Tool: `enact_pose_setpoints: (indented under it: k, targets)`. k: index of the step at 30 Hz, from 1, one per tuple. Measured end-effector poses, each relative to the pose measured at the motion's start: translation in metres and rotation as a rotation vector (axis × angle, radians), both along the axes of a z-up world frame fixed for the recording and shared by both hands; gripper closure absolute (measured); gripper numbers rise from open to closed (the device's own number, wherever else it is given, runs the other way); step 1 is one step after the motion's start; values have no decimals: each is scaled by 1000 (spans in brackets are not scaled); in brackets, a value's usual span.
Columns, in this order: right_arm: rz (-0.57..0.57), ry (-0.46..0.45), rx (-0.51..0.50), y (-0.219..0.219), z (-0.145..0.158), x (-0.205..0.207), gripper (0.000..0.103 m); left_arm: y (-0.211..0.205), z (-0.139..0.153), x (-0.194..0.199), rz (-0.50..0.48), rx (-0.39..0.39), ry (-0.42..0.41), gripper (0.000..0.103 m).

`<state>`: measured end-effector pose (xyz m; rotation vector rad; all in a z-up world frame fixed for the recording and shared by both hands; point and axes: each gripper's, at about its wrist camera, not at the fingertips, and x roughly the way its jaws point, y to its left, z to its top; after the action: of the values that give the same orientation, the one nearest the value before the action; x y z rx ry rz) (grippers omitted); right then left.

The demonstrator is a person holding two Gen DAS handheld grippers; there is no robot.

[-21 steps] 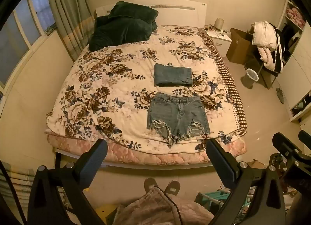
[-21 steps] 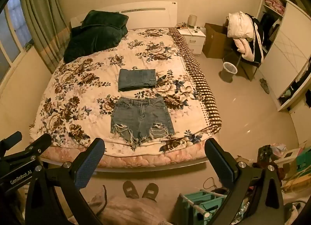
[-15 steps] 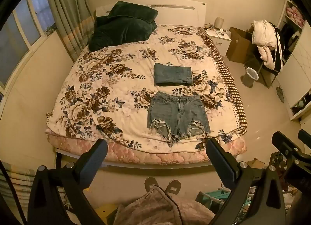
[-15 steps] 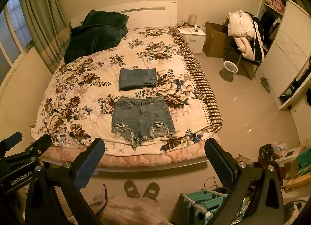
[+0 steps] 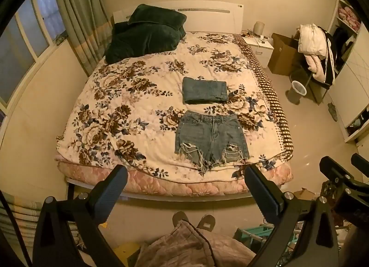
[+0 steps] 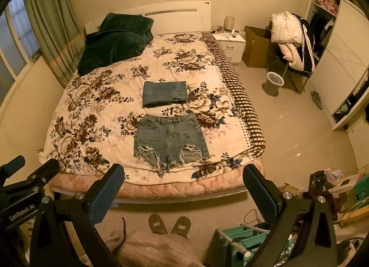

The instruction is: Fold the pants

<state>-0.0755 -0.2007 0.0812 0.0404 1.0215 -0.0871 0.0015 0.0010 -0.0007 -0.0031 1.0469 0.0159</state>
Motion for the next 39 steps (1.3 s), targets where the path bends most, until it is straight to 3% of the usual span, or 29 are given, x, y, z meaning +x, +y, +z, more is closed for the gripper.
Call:
enact_pose_setpoints:
  k: [16,39]
  targets:
    - [2,10,21,-7,1,-1,0,-5,14,3,-2,1,-1,0]
    - [-2,8,23,-12,-6,-3,0,-18,12,4,-11,-3,-4,0]
